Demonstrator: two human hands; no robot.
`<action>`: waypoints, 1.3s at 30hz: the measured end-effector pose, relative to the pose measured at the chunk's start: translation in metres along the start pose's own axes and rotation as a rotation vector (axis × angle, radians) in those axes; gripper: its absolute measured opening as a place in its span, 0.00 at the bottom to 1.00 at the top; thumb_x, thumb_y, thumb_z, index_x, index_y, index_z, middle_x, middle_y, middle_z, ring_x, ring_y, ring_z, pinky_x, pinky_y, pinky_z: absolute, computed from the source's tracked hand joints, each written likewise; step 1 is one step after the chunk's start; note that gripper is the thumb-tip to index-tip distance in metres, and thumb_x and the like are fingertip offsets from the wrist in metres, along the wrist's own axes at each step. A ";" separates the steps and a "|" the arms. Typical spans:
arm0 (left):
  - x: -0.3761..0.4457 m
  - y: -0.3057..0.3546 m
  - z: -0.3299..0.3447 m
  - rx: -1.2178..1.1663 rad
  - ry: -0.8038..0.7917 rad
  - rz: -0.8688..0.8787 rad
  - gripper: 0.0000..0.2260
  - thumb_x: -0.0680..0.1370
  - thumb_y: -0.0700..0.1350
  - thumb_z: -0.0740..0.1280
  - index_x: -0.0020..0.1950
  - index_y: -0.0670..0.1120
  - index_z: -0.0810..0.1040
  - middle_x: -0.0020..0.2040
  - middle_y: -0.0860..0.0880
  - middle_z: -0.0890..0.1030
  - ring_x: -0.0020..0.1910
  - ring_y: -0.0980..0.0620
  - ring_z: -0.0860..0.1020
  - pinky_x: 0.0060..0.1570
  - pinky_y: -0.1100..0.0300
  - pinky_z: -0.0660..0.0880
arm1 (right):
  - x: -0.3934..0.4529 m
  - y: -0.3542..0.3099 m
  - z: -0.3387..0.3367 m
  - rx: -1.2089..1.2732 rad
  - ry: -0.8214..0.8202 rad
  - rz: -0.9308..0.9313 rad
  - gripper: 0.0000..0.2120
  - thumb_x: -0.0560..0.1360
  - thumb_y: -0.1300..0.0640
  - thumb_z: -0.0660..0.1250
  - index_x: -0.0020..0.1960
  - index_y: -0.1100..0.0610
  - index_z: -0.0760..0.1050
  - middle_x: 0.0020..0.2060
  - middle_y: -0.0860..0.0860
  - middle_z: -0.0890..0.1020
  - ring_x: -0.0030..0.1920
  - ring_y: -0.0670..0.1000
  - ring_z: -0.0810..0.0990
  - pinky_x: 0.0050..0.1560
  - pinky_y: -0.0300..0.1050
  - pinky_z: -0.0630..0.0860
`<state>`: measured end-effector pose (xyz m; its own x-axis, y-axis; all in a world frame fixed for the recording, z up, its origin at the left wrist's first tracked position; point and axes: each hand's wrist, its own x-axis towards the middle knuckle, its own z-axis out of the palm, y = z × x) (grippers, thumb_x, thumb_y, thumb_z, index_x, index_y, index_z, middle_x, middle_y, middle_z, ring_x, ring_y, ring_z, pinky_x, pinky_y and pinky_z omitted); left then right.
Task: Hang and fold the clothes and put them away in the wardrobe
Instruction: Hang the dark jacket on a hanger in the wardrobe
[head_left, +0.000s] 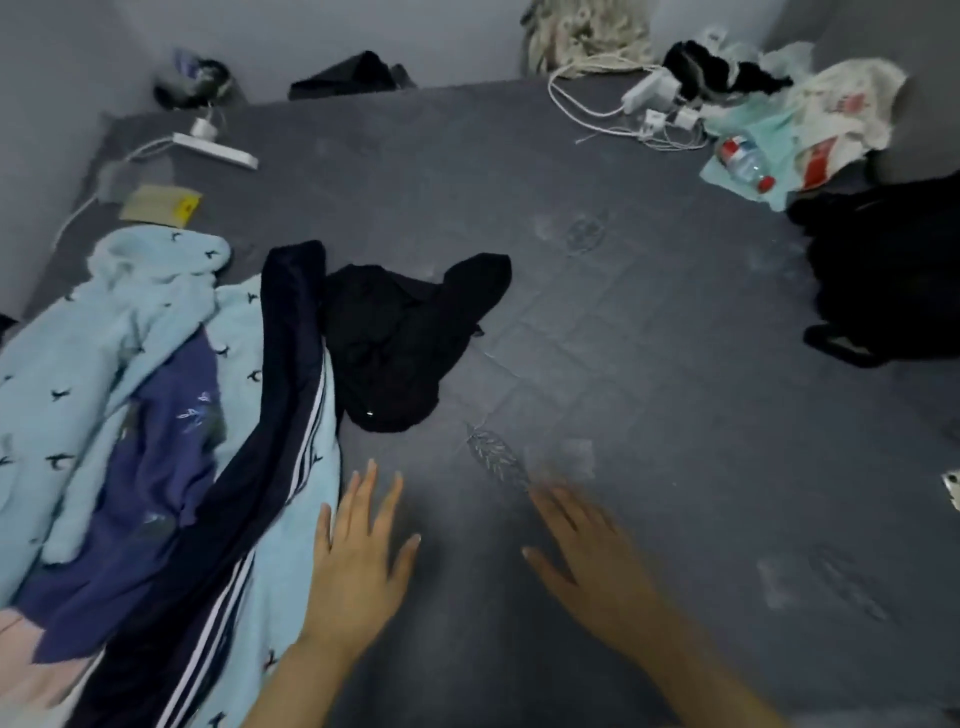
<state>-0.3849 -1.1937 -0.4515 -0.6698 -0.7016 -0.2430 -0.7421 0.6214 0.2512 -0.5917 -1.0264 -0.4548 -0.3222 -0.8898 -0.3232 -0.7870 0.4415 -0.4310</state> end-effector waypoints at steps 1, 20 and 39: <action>0.015 -0.011 0.018 0.023 -0.009 -0.014 0.31 0.79 0.65 0.42 0.79 0.51 0.56 0.80 0.48 0.53 0.78 0.49 0.53 0.74 0.44 0.54 | 0.021 0.009 0.011 -0.010 -0.019 -0.010 0.32 0.81 0.36 0.45 0.79 0.47 0.42 0.78 0.43 0.42 0.78 0.46 0.44 0.70 0.38 0.34; 0.157 -0.161 0.271 -0.011 0.149 -0.077 0.27 0.81 0.53 0.53 0.80 0.49 0.55 0.80 0.46 0.51 0.79 0.46 0.50 0.77 0.46 0.46 | 0.393 0.007 0.187 -0.093 0.265 -0.230 0.44 0.73 0.31 0.63 0.80 0.48 0.49 0.78 0.60 0.44 0.78 0.64 0.44 0.73 0.70 0.50; 0.142 -0.148 0.253 -0.189 0.301 -0.088 0.27 0.82 0.52 0.57 0.78 0.44 0.57 0.78 0.44 0.57 0.77 0.48 0.57 0.76 0.44 0.53 | 0.290 0.027 0.213 0.028 0.364 -0.129 0.08 0.80 0.61 0.64 0.51 0.65 0.79 0.43 0.61 0.79 0.44 0.61 0.76 0.47 0.56 0.73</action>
<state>-0.3767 -1.2977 -0.7604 -0.5454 -0.8381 0.0087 -0.7596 0.4987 0.4174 -0.5944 -1.2481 -0.7392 -0.3911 -0.9188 0.0534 -0.8202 0.3217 -0.4730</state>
